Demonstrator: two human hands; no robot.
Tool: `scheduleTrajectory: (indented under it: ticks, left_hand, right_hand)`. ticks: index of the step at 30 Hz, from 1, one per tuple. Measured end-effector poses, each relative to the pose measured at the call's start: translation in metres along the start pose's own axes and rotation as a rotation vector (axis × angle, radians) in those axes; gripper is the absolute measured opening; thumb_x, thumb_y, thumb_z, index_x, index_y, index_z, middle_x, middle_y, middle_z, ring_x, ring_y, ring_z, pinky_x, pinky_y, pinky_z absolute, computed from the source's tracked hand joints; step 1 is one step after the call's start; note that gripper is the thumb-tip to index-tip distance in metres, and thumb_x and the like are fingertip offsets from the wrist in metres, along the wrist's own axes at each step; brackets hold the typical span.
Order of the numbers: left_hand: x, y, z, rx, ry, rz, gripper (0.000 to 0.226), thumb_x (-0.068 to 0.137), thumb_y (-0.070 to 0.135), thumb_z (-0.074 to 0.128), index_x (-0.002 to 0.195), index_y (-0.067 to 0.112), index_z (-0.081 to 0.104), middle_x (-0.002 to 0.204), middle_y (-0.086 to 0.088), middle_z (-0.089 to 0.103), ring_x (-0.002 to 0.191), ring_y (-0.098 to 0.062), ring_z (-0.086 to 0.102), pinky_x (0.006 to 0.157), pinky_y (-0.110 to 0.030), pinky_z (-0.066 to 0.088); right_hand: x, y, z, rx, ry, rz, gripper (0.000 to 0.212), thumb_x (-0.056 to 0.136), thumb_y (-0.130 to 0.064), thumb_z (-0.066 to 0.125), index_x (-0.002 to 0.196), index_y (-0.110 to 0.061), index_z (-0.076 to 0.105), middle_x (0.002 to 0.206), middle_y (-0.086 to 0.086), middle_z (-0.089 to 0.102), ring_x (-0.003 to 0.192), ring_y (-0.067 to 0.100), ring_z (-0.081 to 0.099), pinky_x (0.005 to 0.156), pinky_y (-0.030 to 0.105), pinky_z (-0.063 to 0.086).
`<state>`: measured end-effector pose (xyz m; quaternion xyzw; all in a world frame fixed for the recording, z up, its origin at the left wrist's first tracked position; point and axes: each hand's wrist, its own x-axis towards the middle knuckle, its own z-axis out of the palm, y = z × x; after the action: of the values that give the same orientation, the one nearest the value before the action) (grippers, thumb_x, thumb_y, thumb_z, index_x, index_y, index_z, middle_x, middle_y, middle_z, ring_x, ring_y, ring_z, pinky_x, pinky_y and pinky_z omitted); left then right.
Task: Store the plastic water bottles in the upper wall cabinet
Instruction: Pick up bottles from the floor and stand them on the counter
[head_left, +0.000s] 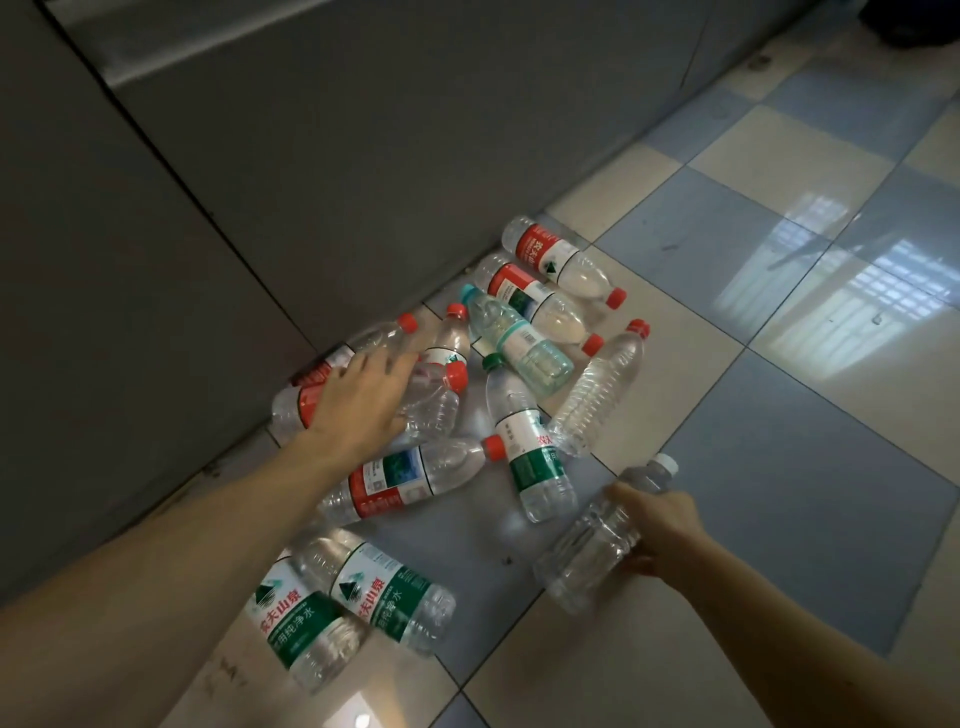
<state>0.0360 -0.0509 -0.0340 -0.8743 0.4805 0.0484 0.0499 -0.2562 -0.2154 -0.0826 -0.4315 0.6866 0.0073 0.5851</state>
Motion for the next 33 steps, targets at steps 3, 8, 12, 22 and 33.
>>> scheduleTrajectory:
  ticks: [3, 8, 12, 22, 33]
  left_hand:
    - [-0.011, 0.0, -0.023, -0.217, 0.144, 0.066, 0.081, 0.087, 0.032, 0.078, 0.154, 0.021, 0.035, 0.135, -0.007, 0.051, 0.123, -0.028, 0.053, 0.094, -0.041, 0.048]
    - [-0.013, 0.03, -0.07, -0.737, 0.199, 0.099, 0.078, 0.077, 0.042, 0.086, 0.143, 0.028, 0.046, 0.13, 0.006, 0.055, 0.116, -0.013, 0.056, 0.094, -0.033, 0.048]
    - [-0.011, 0.08, -0.085, -1.139, 0.073, 0.047, 0.066, 0.068, 0.043, 0.09, 0.124, 0.037, 0.056, 0.111, 0.017, 0.068, 0.102, -0.002, 0.067, 0.087, -0.025, 0.055]
    - [-0.019, 0.182, -0.03, -1.272, -0.001, 0.089, 0.066, 0.069, 0.034, 0.093, 0.124, 0.036, 0.058, 0.117, 0.014, 0.068, 0.11, -0.002, 0.065, 0.097, -0.033, 0.055]
    - [-0.024, 0.203, -0.004, -1.202, 0.023, 0.111, 0.058, 0.073, 0.024, 0.091, 0.121, 0.022, 0.061, 0.114, 0.004, 0.067, 0.105, -0.011, 0.065, 0.089, -0.032, 0.055]
  right_hand:
    - [-0.005, -0.003, -0.007, 0.01, -0.049, -0.051, 0.031, 0.085, -0.016, 0.08, 0.106, -0.004, 0.061, 0.088, 0.021, 0.071, 0.052, 0.029, 0.071, 0.045, 0.037, 0.058]
    - [-0.015, -0.013, -0.016, -0.077, -0.071, -0.291, 0.069, 0.083, -0.025, 0.083, 0.141, -0.018, 0.046, 0.121, 0.011, 0.062, 0.093, 0.027, 0.069, 0.055, 0.037, 0.062]
    - [-0.027, -0.031, -0.029, -0.058, -0.063, -0.495, 0.081, 0.076, -0.017, 0.088, 0.144, -0.024, 0.045, 0.128, 0.01, 0.063, 0.099, 0.024, 0.07, 0.075, 0.041, 0.063]
    - [-0.029, -0.033, -0.052, -0.198, 0.126, -0.846, 0.074, 0.07, -0.017, 0.092, 0.132, -0.032, 0.053, 0.126, -0.003, 0.06, 0.115, 0.021, 0.058, 0.097, 0.042, 0.054]
    - [-0.008, -0.012, -0.068, -0.195, 0.095, -0.879, 0.075, 0.074, -0.022, 0.091, 0.131, -0.04, 0.046, 0.129, -0.007, 0.057, 0.117, 0.018, 0.057, 0.1, 0.042, 0.054]
